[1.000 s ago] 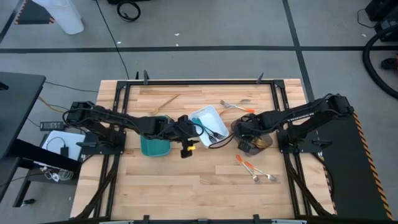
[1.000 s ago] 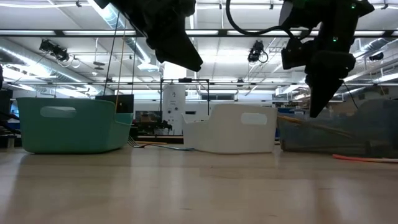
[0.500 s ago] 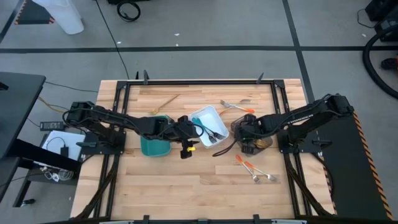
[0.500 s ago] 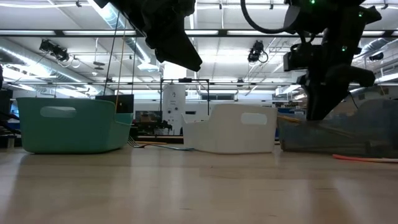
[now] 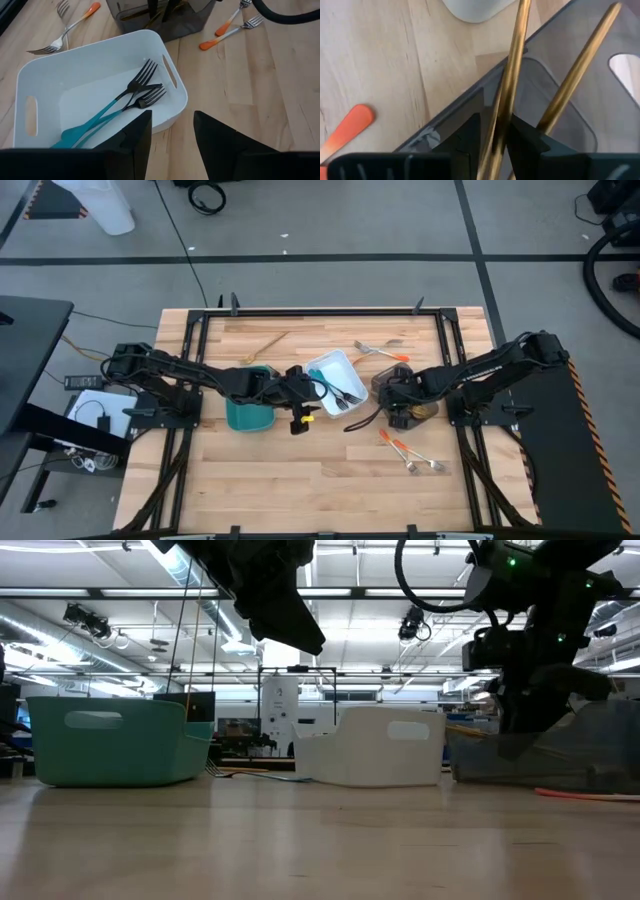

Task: Sort silverware by color (type)
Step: Put the gold fork into the black bin

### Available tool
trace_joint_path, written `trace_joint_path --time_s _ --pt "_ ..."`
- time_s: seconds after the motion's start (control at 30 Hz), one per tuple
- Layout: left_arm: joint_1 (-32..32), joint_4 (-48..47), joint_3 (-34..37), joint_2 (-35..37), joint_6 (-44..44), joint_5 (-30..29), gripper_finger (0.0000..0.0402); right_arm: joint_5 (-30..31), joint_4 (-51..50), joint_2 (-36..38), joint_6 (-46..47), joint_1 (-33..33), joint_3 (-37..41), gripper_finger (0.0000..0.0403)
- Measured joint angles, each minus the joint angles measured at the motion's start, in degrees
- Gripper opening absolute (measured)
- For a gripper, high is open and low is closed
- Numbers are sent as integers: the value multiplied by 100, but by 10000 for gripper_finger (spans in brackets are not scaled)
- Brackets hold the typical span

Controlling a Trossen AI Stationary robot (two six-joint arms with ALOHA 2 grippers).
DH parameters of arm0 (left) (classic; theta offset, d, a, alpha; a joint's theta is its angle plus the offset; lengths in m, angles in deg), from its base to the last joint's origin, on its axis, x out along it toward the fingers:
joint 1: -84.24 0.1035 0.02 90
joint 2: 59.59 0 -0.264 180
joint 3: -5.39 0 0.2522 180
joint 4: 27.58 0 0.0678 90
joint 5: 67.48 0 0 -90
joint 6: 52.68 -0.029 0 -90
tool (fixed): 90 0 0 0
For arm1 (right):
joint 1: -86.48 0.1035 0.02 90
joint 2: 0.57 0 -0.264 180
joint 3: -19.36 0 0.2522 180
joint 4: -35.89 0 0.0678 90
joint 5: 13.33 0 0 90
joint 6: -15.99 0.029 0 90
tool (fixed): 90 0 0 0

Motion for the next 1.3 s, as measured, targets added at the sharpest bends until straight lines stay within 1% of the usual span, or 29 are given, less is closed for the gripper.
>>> trace_joint_path --time_s 0.07,0.13,0.27,0.3,0.43,0.6,0.7,0.77,0.87,1.03,1.3 --pt "-2 1 0 1 0 2 155 -5 -4 0 51 -2 5 92" --pt "-2 1 0 0 0 2 155 -4 -11 0 78 -2 5 80" --pt "1 2 0 2 2 2 155 28 -128 -5 114 -7 -56 33" --pt "-1 2 0 1 2 2 155 49 -190 -9 131 -20 -89 26" --pt "-2 2 0 0 2 2 155 -50 -336 -9 464 -99 -288 26" --pt "-2 1 0 2 4 2 155 20 -914 -9 796 -109 -651 35" --pt "-2 0 0 0 4 2 155 68 -1332 -9 1128 -138 -857 35" --pt "-2 0 0 0 6 2 155 84 -1427 -9 1361 -164 -978 35" --pt "-2 0 0 0 6 2 155 62 -1579 -7 1576 -207 -1020 35" --pt "-19 -2 0 1 7 2 155 92 -1892 -7 1650 -302 -1020 35" --pt "-74 -14 0 1 4 2 155 89 -2070 -7 1791 -321 -1020 36"
